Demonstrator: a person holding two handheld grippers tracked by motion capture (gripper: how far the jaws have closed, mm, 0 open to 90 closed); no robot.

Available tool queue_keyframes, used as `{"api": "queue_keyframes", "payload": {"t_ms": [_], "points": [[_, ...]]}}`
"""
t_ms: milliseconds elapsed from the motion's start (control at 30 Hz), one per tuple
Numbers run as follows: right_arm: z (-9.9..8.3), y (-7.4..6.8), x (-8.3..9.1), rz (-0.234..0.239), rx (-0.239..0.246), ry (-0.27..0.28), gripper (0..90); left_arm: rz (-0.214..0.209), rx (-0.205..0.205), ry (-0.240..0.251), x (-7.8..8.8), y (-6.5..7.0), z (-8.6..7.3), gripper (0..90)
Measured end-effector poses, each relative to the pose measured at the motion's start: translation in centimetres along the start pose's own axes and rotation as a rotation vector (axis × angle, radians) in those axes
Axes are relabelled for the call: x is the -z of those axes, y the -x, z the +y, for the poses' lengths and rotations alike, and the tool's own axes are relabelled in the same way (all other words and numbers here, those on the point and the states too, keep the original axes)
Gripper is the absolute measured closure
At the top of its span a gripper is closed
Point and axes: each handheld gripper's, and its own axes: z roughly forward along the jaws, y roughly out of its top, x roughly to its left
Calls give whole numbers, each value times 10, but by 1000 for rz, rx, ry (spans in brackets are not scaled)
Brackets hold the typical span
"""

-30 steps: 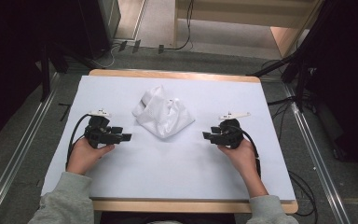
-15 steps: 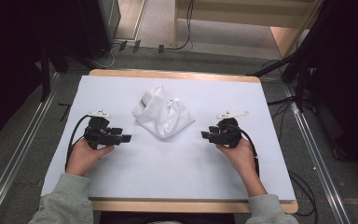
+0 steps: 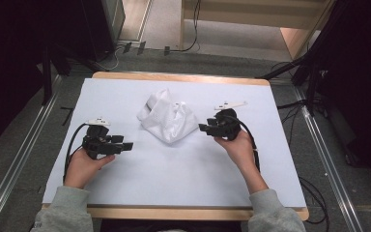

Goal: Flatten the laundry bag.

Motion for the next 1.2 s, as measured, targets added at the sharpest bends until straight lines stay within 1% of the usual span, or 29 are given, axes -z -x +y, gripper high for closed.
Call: {"api": "queue_keyframes", "payload": {"t_ms": [67, 133, 200, 233, 300, 333, 367, 400, 433, 500, 600, 733, 800, 833, 867, 900, 933, 967, 1000, 1033, 1067, 1100, 1167, 1200], "points": [[7, 0, -5, 6, 7, 5, 540, 4, 8, 5, 2, 0, -3, 405], [17, -2, -11, 13, 18, 7, 531, 7, 8, 1, 4, -1, -5, 406], [24, -4, -16, 16, 18, 7, 530, 13, 20, 7, 7, -2, -9, 406], [24, -4, -16, 16, 18, 7, 530, 13, 20, 7, 7, -2, -9, 406], [35, -6, -25, 19, 32, 7, 516, 27, 22, -3, 10, -2, -12, 405], [35, -6, -25, 19, 32, 7, 516, 27, 22, -3, 10, -2, -12, 405], [38, -6, -28, 21, 41, 0, 511, 33, 21, -3, 10, -2, -14, 405], [41, -5, -30, 16, 50, -1, 509, 28, 21, -4, 11, -1, -15, 405], [43, -5, -32, 18, 44, 7, 508, 29, 23, -1, 12, -1, -15, 405], [49, -2, -36, 30, 24, 3, 490, 34, 18, -4, 12, 0, -16, 405], [58, -2, -44, 32, 25, 18, 475, 34, 21, -5, 12, 0, -18, 405], [71, -3, -58, 47, 12, 10, 458, 34, 20, -5, 13, -1, -19, 405], [76, -4, -66, 35, 19, 3, 446, 33, 23, 0, 14, -1, -19, 405], [78, -5, -70, 27, 14, -5, 446, 35, 24, 0, 14, -1, -19, 405], [80, -4, -74, 25, 16, -8, 455, 36, 23, -1, 14, -1, -19, 406], [81, -3, -78, 26, 8, -23, 504, 36, 23, 0, 14, -1, -19, 406], [82, -2, -81, 27, 4, -37, 575, 33, 26, 3, 14, -2, -19, 405], [81, -2, -83, 45, 1, -54, 677, 36, 23, 1, 14, -2, -19, 405], [80, -5, -83, 56, 4, -70, 756, 37, 22, 1, 15, -3, -19, 405], [80, -6, -82, 47, 22, -74, 817, 37, 22, 4, 15, -3, -19, 406], [79, -10, -80, 42, 40, -77, 832, 39, 27, 7, 15, -3, -19, 406], [78, -12, -77, 48, 55, -70, 842, 39, 27, 6, 16, -3, -19, 406], [75, -17, -71, 58, 68, -64, 846, 41, 30, 8, 16, -3, -19, 407], [70, -22, -62, 71, 78, -48, 845, 42, 29, 8, 16, -3, -19, 408]]}}
